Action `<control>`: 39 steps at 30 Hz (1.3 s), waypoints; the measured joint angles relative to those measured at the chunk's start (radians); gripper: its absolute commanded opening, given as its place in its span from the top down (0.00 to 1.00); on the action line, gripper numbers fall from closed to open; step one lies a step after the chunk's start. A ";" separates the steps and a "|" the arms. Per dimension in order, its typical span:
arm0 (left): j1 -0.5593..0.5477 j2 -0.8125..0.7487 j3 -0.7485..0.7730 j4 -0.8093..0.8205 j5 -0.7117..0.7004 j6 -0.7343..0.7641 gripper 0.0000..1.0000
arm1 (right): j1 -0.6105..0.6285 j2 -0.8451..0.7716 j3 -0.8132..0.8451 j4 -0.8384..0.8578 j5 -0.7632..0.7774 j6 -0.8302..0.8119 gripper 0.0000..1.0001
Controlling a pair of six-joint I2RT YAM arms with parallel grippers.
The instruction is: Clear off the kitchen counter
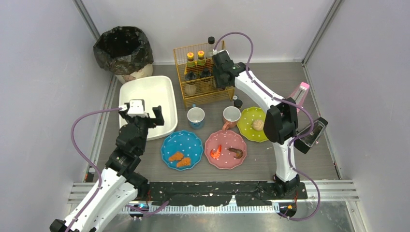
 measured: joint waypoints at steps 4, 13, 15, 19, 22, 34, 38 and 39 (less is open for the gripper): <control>0.000 -0.004 0.000 -0.002 0.000 0.000 0.01 | -0.002 0.040 0.029 -0.012 0.008 0.000 0.60; 0.000 -0.006 0.000 -0.006 0.000 0.000 0.01 | -0.014 0.108 0.078 -0.052 0.021 0.014 0.30; 0.000 -0.006 0.000 -0.006 0.000 0.000 0.01 | -0.017 0.108 0.080 -0.053 0.020 0.018 0.24; 0.000 -0.006 0.000 -0.006 0.000 0.000 0.01 | -0.018 0.106 0.090 -0.052 0.008 0.028 0.14; 0.000 -0.006 0.000 -0.006 0.000 0.000 0.01 | -0.016 0.094 0.091 -0.053 0.009 0.029 0.10; 0.000 -0.005 0.000 -0.006 0.000 0.000 0.01 | -0.033 -0.234 -0.122 -0.011 0.037 0.055 0.08; 0.000 -0.002 0.000 -0.006 0.004 -0.001 0.01 | -0.043 -0.327 -0.264 0.024 0.043 0.077 0.10; 0.000 -0.002 0.000 -0.006 0.007 -0.001 0.01 | -0.045 -0.333 -0.290 0.028 0.043 0.081 0.11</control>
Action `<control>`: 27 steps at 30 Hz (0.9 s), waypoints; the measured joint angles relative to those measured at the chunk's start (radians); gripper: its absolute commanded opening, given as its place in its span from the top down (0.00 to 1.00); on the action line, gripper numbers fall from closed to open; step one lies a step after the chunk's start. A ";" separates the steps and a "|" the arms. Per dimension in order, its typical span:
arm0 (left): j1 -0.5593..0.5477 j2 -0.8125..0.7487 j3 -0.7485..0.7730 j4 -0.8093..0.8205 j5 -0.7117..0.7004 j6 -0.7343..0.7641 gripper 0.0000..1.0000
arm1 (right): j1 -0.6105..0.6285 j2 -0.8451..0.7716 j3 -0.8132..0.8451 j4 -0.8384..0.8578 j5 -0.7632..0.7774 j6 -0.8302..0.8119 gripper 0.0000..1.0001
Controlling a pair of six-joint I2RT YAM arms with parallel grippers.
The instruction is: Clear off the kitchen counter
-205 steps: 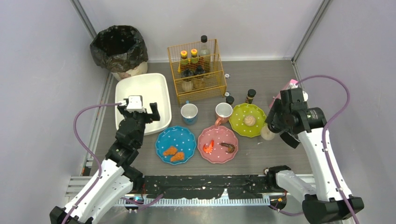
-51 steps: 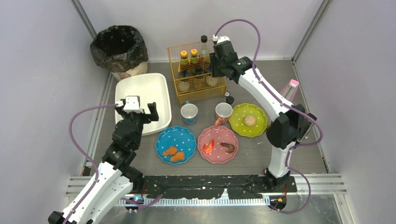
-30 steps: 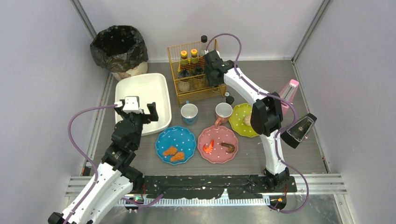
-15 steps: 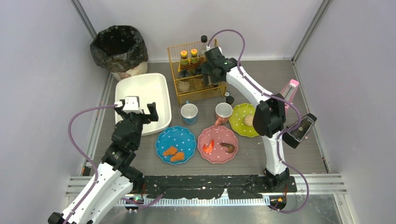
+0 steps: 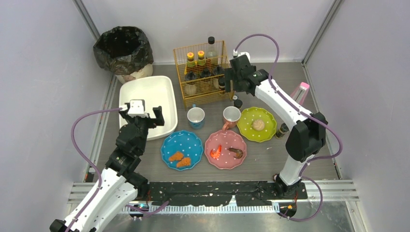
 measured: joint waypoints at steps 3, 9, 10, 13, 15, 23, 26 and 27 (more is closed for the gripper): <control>0.000 0.000 0.000 0.000 0.003 -0.002 0.01 | -0.011 -0.005 -0.098 0.031 -0.006 0.021 0.14; 0.000 0.000 0.000 0.000 0.007 -0.003 0.01 | -0.037 -0.003 -0.232 0.064 -0.055 0.060 0.24; 0.000 0.000 0.000 0.000 0.008 -0.003 0.01 | -0.040 -0.002 -0.240 0.071 -0.063 0.068 0.26; 0.000 0.000 0.000 0.000 0.008 -0.003 0.01 | -0.051 0.001 -0.260 0.097 -0.080 0.083 0.38; 0.000 0.000 0.000 0.000 0.008 -0.003 0.01 | -0.056 0.001 -0.276 0.110 -0.091 0.092 0.47; 0.000 0.000 0.000 0.000 0.008 -0.003 0.01 | -0.075 0.001 -0.294 0.165 -0.117 0.107 0.54; 0.000 0.000 0.000 0.000 0.008 -0.003 0.01 | -0.077 0.001 -0.295 0.173 -0.124 0.107 0.52; 0.000 0.000 0.000 0.000 0.008 -0.003 0.01 | -0.077 0.001 -0.295 0.177 -0.128 0.107 0.53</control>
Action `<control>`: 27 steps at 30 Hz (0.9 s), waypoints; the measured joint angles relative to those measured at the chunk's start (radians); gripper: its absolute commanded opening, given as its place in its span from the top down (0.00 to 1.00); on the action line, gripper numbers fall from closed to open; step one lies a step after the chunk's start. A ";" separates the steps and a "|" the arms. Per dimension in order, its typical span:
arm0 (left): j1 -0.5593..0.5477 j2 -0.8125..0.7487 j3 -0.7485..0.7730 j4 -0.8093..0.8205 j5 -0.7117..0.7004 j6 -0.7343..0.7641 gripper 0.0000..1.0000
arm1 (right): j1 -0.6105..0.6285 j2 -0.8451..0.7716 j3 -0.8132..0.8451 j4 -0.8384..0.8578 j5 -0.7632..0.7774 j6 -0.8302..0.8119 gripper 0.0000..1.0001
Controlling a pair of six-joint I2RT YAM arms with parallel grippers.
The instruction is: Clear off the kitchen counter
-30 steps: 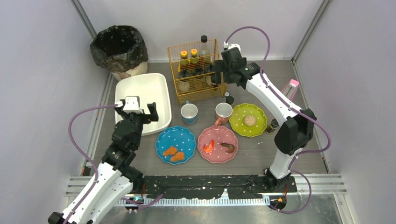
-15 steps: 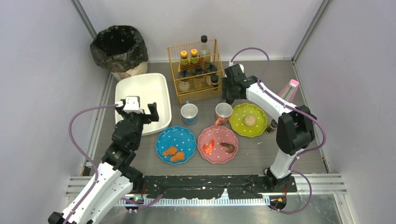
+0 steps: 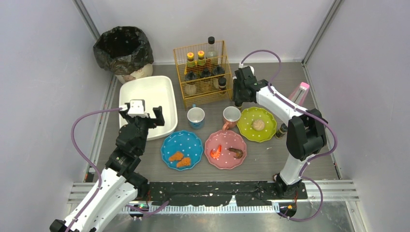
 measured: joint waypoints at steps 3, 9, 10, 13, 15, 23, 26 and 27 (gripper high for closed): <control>0.000 0.000 0.000 0.000 0.000 0.000 0.01 | 0.000 0.000 0.000 0.006 -0.007 0.000 0.54; 0.000 0.000 0.000 0.000 0.000 0.000 0.01 | 0.000 0.000 -0.008 0.024 -0.016 0.002 0.45; 0.000 0.000 0.000 0.000 0.000 0.000 0.01 | 0.000 0.000 -0.011 0.029 -0.016 0.002 0.45; 0.000 0.000 0.000 0.000 0.000 0.000 0.01 | 0.000 0.000 -0.019 0.045 -0.016 0.002 0.43; 0.000 0.000 0.000 0.000 0.000 0.000 0.01 | 0.000 0.000 -0.023 0.052 -0.016 0.002 0.42; 0.000 0.000 0.000 0.000 0.001 0.000 0.01 | 0.000 -0.007 -0.031 0.056 -0.019 0.004 0.41; 0.000 0.000 0.000 0.000 0.001 -0.002 0.01 | 0.000 -0.016 -0.035 0.043 -0.016 0.004 0.40; 0.000 0.000 0.000 0.000 0.002 -0.003 0.01 | 0.000 -0.019 -0.036 0.039 -0.015 0.004 0.40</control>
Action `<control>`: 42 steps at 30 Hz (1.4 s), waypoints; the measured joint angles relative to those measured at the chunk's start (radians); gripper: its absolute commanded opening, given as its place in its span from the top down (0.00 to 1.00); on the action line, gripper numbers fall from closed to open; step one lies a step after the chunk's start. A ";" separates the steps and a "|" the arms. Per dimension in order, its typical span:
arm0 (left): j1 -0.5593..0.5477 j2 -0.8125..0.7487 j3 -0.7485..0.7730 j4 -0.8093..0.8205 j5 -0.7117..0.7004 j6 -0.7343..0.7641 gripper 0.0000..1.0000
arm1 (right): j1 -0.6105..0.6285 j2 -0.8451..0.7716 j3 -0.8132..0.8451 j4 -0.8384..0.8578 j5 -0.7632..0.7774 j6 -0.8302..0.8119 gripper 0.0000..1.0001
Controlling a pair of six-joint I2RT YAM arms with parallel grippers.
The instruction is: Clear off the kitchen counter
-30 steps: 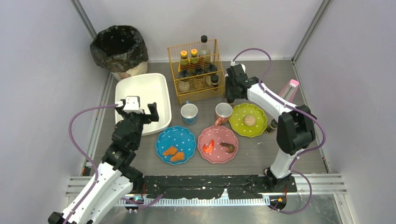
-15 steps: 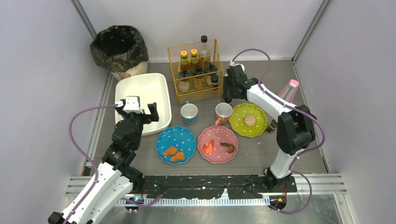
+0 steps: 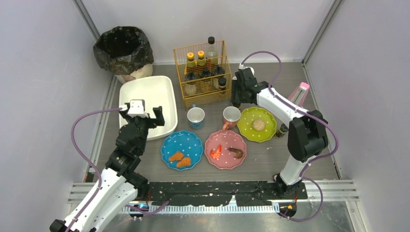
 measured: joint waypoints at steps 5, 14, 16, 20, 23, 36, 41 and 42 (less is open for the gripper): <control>0.000 0.000 0.000 0.000 0.003 -0.010 0.01 | 0.000 -0.005 -0.001 -0.013 0.001 -0.001 0.38; 0.000 0.000 0.000 0.000 0.008 -0.014 0.01 | 0.000 -0.006 -0.001 -0.022 -0.005 0.005 0.31; 0.000 -0.001 0.000 0.000 0.009 -0.014 0.01 | 0.000 -0.010 -0.001 -0.027 -0.004 0.009 0.31; 0.000 -0.003 0.000 0.000 0.009 -0.014 0.01 | 0.000 -0.017 0.000 -0.043 0.002 0.012 0.30; 0.000 -0.005 0.000 0.000 0.009 -0.014 0.01 | 0.000 -0.017 0.000 -0.050 0.006 0.014 0.30; 0.000 -0.008 0.000 0.000 0.009 -0.014 0.01 | 0.000 -0.016 0.000 -0.052 0.016 0.016 0.31; 0.000 -0.009 0.000 0.000 0.009 -0.014 0.01 | 0.000 -0.006 0.001 -0.051 0.016 0.016 0.37; 0.000 -0.009 0.000 0.000 0.009 -0.014 0.01 | 0.000 -0.001 0.001 -0.051 0.016 0.015 0.38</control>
